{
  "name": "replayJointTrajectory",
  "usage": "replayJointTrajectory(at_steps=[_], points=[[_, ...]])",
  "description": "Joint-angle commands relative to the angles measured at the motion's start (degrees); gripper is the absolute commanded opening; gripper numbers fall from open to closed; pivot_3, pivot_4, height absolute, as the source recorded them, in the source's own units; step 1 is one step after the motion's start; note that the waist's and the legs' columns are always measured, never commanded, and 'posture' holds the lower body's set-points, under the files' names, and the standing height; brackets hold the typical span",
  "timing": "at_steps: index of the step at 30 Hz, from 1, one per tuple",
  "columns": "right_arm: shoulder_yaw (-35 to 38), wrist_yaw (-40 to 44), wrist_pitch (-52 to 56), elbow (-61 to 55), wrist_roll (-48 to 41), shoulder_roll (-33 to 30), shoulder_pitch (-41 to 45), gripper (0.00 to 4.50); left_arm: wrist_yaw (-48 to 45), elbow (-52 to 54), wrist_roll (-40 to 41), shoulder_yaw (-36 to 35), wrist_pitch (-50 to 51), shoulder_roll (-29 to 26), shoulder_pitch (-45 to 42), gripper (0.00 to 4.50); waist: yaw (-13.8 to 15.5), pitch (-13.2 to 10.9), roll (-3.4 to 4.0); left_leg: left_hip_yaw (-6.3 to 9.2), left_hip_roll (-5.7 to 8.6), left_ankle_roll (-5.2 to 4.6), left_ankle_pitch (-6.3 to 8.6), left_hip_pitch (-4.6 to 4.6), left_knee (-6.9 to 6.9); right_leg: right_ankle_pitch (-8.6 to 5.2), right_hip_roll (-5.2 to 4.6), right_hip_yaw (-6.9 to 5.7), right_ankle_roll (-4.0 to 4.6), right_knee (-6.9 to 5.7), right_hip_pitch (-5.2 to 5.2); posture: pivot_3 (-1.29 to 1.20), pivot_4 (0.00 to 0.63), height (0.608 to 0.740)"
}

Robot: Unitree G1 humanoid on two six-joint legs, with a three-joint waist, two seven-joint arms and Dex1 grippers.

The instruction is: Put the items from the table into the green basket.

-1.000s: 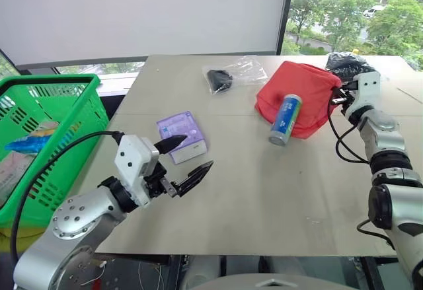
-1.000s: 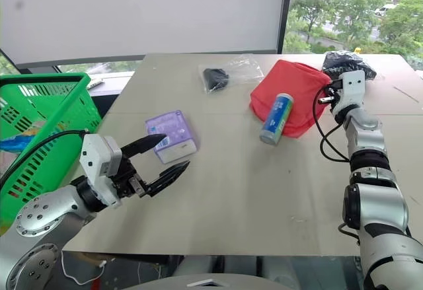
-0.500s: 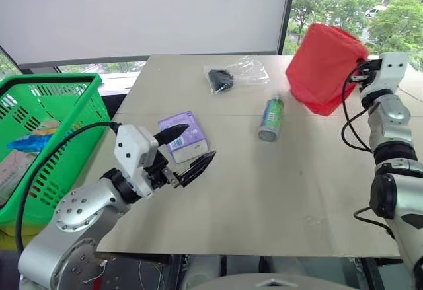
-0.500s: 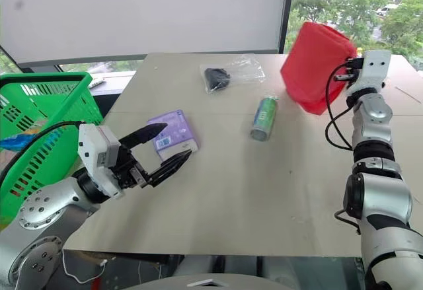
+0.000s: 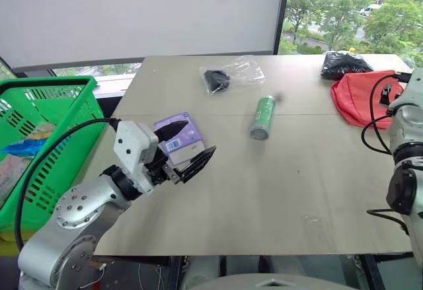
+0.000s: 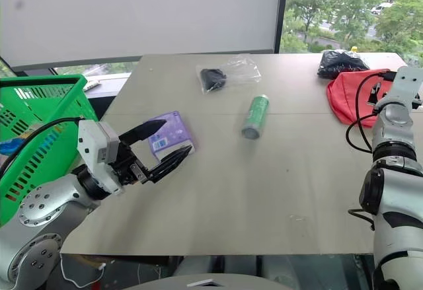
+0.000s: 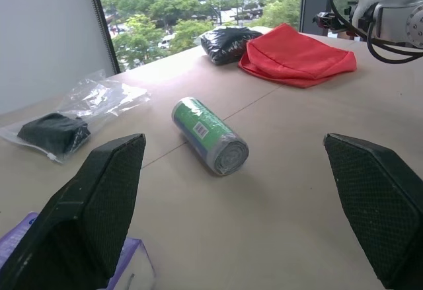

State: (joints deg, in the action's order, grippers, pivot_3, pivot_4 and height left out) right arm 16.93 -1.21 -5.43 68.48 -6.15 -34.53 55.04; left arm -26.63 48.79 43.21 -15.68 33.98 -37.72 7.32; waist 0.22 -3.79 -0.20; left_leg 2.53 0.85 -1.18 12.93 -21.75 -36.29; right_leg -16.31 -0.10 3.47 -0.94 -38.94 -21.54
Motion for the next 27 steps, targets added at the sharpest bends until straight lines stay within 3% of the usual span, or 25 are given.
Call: replayJointTrajectory(at_steps=[1, 4, 7, 13, 21, 24, 27], points=[[-3.74, 15.56, 1.26, -6.46, -1.24, 4.3, 2.36, 4.3, -0.78, 0.97, -0.29, -0.89, -1.13, -0.63, 0.31, 4.5, -0.65, 0.01, -0.01, -0.03, -0.05, 0.0, 0.0, 0.03, 0.0, 0.01, 0.0, 0.04, 0.0, -0.01, 0.0, 0.11, 0.01, 0.74], [-8.88, 31.3, 12.46, -16.4, -4.22, 9.19, -0.53, 4.3, -1.16, 0.74, -0.58, -1.19, -1.32, -0.69, 0.66, 4.5, -1.1, 0.01, -0.01, -0.04, -0.17, 0.0, 0.0, 0.06, 0.0, 0.05, 0.02, 0.06, 0.04, -0.05, 0.0, 0.11, 0.01, 0.74], [-14.16, 37.85, 25.39, -29.2, -5.47, 11.89, -4.81, 4.3, -1.64, 0.64, -1.43, -1.7, -1.51, -1.14, 1.59, 4.5, -0.44, 0.02, 0.01, 0.24, -0.25, 0.01, 0.0, -0.01, 0.0, 0.06, 0.02, -0.2, 0.08, -0.08, -0.03, 0.12, 0.009, 0.74], [-18.18, 29.61, 44.58, -42.39, -3.68, 18.08, -9.15, 4.3, -2.94, 0.53, -4.14, -2.42, -2.63, -1.74, 4.73, 4.5, 1.49, 0.02, 0.02, 0.47, -0.16, 0.04, 0.01, -0.22, 0.0, 0.05, -0.1, -0.43, 0.11, -0.03, -0.16, 0.13, 0.01, 0.74], [-20.11, 19.69, 56.03, -45.81, 0.26, 22.78, -9.92, 4.3, -3.45, 0.97, -5.25, -3.0, -3.57, -1.34, 6.41, 4.5, 2.11, 0.22, -0.08, 0.4, -0.14, 0.05, 0.01, -0.1, -0.01, 0.05, -0.12, -0.43, 0.16, -0.02, -0.13, 0.16, 0.008, 0.74], [-24.09, 17.61, 53.88, -44.49, 4.25, 22.83, -11.99, 4.3, -2.91, 1.01, -6.22, -2.09, -4.16, -0.73, 5.86, 4.5, 2.09, 0.45, -0.09, 0.4, -0.17, 0.05, 0.01, -0.08, 0.03, 0.05, -0.07, -0.43, 0.16, -0.02, -0.13, 0.17, 0.009, 0.74], [-19.6, 13.96, 56.41, -42.09, 1.85, 26.4, -12.29, 4.3, -2.3, 1.08, -7.07, -1.27, -4.69, 0.37, 5.62, 4.5, 2.21, 1.01, -0.22, 0.42, -0.16, 0.05, 0.01, -0.07, 0.08, 0.05, -0.07, -0.44, 0.17, 0.01, -0.1, 0.17, 0.005, 0.74]])
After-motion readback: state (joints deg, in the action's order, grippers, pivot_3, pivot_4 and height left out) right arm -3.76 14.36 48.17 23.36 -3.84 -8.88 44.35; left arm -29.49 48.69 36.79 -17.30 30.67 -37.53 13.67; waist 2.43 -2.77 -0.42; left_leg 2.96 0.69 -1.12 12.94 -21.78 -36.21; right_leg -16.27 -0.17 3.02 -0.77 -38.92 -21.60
